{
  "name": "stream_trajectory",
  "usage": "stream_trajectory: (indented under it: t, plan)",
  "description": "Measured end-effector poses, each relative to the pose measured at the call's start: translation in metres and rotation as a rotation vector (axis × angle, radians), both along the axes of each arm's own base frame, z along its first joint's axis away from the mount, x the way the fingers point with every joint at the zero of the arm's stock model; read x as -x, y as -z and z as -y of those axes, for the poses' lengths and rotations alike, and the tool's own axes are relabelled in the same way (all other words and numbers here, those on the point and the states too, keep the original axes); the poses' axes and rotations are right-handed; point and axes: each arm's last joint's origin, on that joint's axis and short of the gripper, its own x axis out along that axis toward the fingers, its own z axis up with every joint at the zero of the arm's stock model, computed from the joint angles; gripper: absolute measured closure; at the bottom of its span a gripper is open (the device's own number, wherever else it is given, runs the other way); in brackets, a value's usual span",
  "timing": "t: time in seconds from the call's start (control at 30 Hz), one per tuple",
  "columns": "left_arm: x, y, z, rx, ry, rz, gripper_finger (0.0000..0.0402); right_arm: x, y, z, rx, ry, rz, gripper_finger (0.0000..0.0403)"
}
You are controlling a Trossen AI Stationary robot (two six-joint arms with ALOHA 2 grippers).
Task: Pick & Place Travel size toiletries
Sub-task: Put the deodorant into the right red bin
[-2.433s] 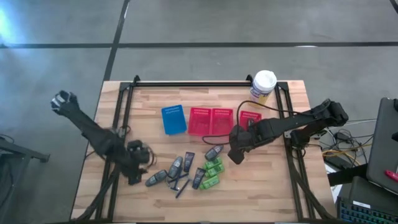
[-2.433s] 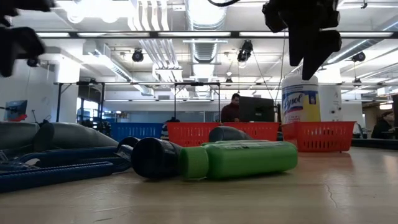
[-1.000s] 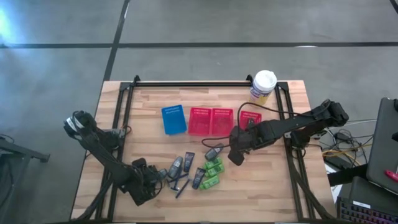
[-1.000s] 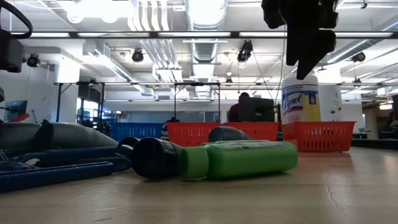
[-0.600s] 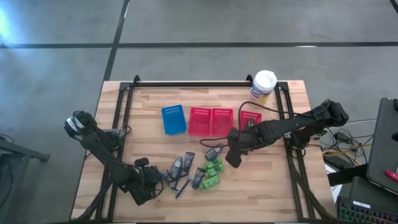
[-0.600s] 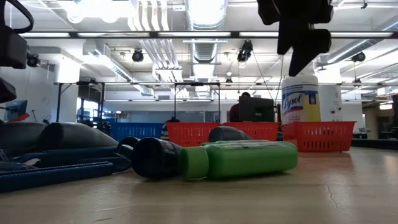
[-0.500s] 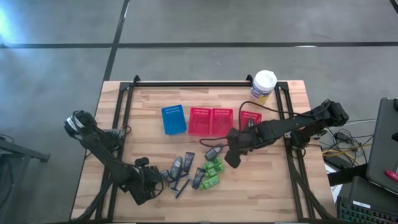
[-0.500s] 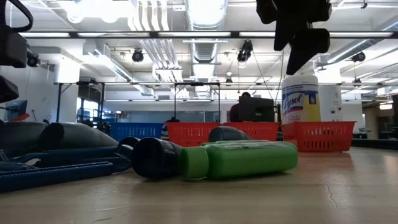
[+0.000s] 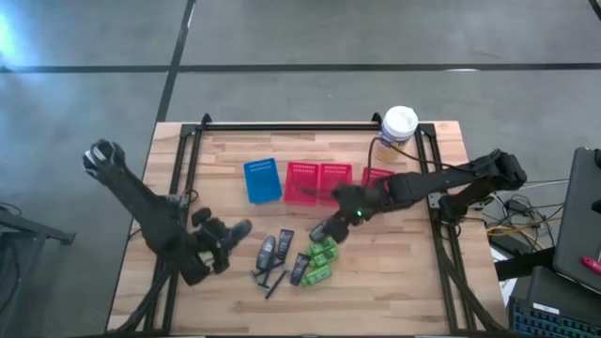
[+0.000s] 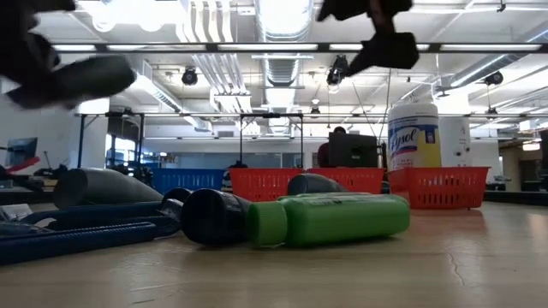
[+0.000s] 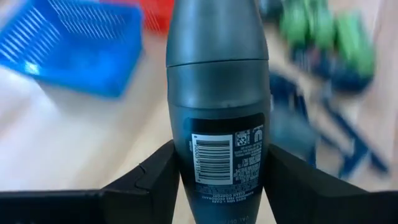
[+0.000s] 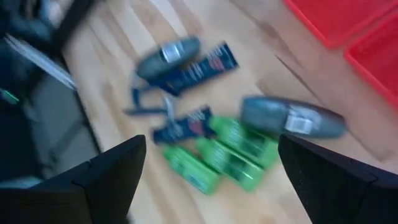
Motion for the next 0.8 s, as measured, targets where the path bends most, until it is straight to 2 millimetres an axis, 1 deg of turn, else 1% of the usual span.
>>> stream_trajectory:
  t: [0.1, 0.23, 0.33, 0.43, 0.6, 0.8]
  plan:
    - [-0.007, -0.015, -0.013, -0.058, -0.003, 0.063, 0.0205, -0.008, -0.004, 0.017, -0.128, 0.078, 0.050, 0.0039]
    - [-0.026, -0.028, -0.021, -0.175, 0.087, 0.081, 0.0205, -0.018, -0.013, 0.033, -0.200, 0.109, 0.175, 0.0039]
    - [-0.041, -0.037, -0.027, -0.252, 0.131, 0.091, 0.0205, -0.021, -0.019, 0.041, -0.246, 0.120, 0.221, 0.0039]
    - [-0.052, -0.041, -0.035, -0.294, 0.161, 0.085, 0.0205, -0.021, -0.021, 0.044, -0.265, 0.137, 0.223, 0.0039]
    - [-0.074, -0.041, -0.050, -0.291, 0.238, 0.082, 0.0205, -0.021, -0.020, 0.044, -0.267, 0.159, 0.222, 0.0039]
    - [-0.106, -0.047, -0.063, -0.308, 0.270, 0.168, 0.0205, -0.027, -0.012, 0.047, -0.248, 0.180, 0.207, 0.0039]
